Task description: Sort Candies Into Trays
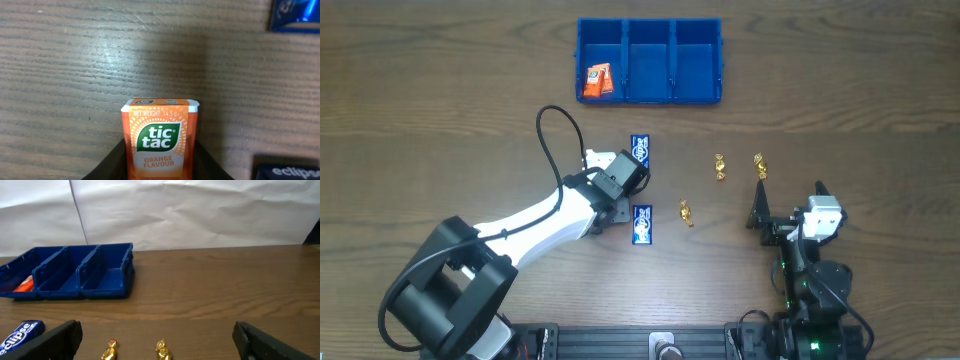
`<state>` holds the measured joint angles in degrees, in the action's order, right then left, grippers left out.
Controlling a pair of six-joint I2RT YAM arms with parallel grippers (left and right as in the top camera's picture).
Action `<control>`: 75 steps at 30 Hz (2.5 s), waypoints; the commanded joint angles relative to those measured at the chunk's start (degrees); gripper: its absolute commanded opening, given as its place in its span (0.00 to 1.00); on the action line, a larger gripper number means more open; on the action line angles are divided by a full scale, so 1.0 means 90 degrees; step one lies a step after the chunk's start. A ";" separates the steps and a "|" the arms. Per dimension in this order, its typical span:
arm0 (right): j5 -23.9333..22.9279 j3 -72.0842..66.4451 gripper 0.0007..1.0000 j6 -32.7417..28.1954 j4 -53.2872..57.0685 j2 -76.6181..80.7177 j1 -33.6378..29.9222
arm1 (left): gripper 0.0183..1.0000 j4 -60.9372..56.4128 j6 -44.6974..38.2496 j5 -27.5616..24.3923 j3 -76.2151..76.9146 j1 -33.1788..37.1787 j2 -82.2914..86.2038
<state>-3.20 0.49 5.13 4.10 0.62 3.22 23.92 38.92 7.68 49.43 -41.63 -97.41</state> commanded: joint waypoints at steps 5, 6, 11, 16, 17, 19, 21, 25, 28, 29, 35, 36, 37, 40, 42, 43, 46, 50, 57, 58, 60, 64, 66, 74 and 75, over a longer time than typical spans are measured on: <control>-0.0034 -0.0005 1.00 -0.0080 0.0044 -0.0039 -0.0046 | 0.26 0.0134 0.0061 0.0359 0.0238 0.0056 0.0651; -0.0032 -0.0005 1.00 -0.0080 0.0041 -0.0039 -0.0046 | 0.26 0.0206 0.0056 0.0444 0.0330 0.0063 0.0775; -0.0034 -0.0005 1.00 -0.0080 0.0044 -0.0039 -0.0046 | 0.25 0.1122 -0.0318 0.0974 0.1795 0.0374 0.1100; -0.0034 -0.0005 1.00 -0.0080 0.0044 -0.0039 -0.0046 | 0.25 0.1889 -0.1248 0.1044 0.4231 0.0969 0.0260; -0.0034 -0.0005 1.00 -0.0080 0.0044 -0.0039 -0.0046 | 0.25 0.2042 -0.1362 0.1025 0.4719 0.1100 -0.0002; -0.0034 -0.0005 1.00 -0.0080 0.0044 -0.0039 -0.0046 | 0.25 0.2382 -0.1416 0.0998 0.5629 0.1360 -0.0563; -0.0034 -0.0005 1.00 -0.0080 0.0044 -0.0039 -0.0046 | 0.25 0.2620 -0.1554 0.0801 0.6436 0.1620 -0.1154; -0.0034 -0.0005 1.00 -0.0080 0.0041 -0.0039 -0.0046 | 0.26 0.2674 -0.1664 0.0243 0.7470 0.2069 -0.2186; -0.0034 -0.0005 1.00 -0.0080 0.0041 -0.0039 -0.0046 | 0.27 0.2574 -0.1668 -0.0345 0.7866 0.2402 -0.2846; -0.0034 -0.0005 1.00 -0.0080 0.0044 -0.0039 -0.0046 | 0.27 0.2509 -0.1695 -0.0471 0.7885 0.2460 -0.2951; -0.0032 -0.0005 1.00 -0.0080 0.0044 -0.0039 -0.0046 | 0.27 0.2123 -0.2081 -0.0925 0.7888 0.2545 -0.3383; -0.0034 -0.0005 1.00 -0.0080 0.0044 -0.0039 -0.0046 | 0.27 0.2123 -0.2091 -0.0928 0.7888 0.2531 -0.3405; -0.0034 -0.0005 1.00 -0.0080 0.0044 -0.0039 -0.0046 | 0.27 0.2125 -0.2103 -0.0925 0.7888 0.2506 -0.3441; -0.0032 -0.0005 1.00 -0.0080 0.0041 -0.0039 -0.0046 | 0.27 0.2115 -0.2147 -0.0925 0.7888 0.2465 -0.3553; -0.0032 -0.0005 1.00 -0.0080 0.0044 -0.0039 -0.0046 | 0.27 0.2101 -0.2186 -0.0928 0.7888 0.2455 -0.3614; -0.0034 -0.0005 1.00 -0.0080 0.0044 -0.0039 -0.0046 | 0.27 0.2098 -0.2186 -0.0925 0.7888 0.2455 -0.3626; -0.0034 -0.0005 1.00 -0.0080 0.0041 -0.0039 -0.0046 | 0.29 0.2098 -0.2186 -0.0928 0.7888 0.2455 -0.3640; -0.0034 -0.0005 1.00 -0.0080 0.0044 -0.0039 -0.0046 | 0.47 0.2101 -0.2183 -0.0903 0.7888 0.2455 -0.3640; -0.0034 -0.0005 1.00 -0.0080 0.0044 -0.0039 -0.0046 | 0.80 0.2067 -0.2183 -0.0775 0.7890 0.2463 -0.3507; -0.0034 -0.0005 1.00 -0.0080 0.0044 -0.0039 -0.0046 | 0.81 0.2074 -0.2181 -0.0719 0.7881 0.2463 -0.3393; -0.0032 -0.0005 1.00 -0.0080 0.0044 -0.0039 -0.0046 | 0.82 0.1931 -0.2152 -0.0495 0.7565 0.2463 -0.2662; -0.0032 -0.0005 1.00 -0.0080 0.0044 -0.0039 -0.0046 | 0.90 0.0648 -0.2251 -0.0211 0.6028 0.2492 -0.0682; -0.0034 -0.0005 1.00 -0.0080 0.0044 -0.0039 -0.0046 | 0.91 -0.0192 -0.2567 0.0002 0.5025 0.2533 0.0527; -0.0032 -0.0005 1.00 -0.0080 0.0044 -0.0039 -0.0046 | 1.00 -0.2074 -0.3410 -0.0187 0.1795 0.3509 0.4619; -0.0032 -0.0005 1.00 -0.0080 0.0044 -0.0039 -0.0046 | 1.00 -0.2232 -0.3538 -0.0328 0.1426 0.3687 0.5034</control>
<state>-3.22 0.49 5.13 4.10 0.62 3.22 5.43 12.47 6.76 75.11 -13.50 -61.04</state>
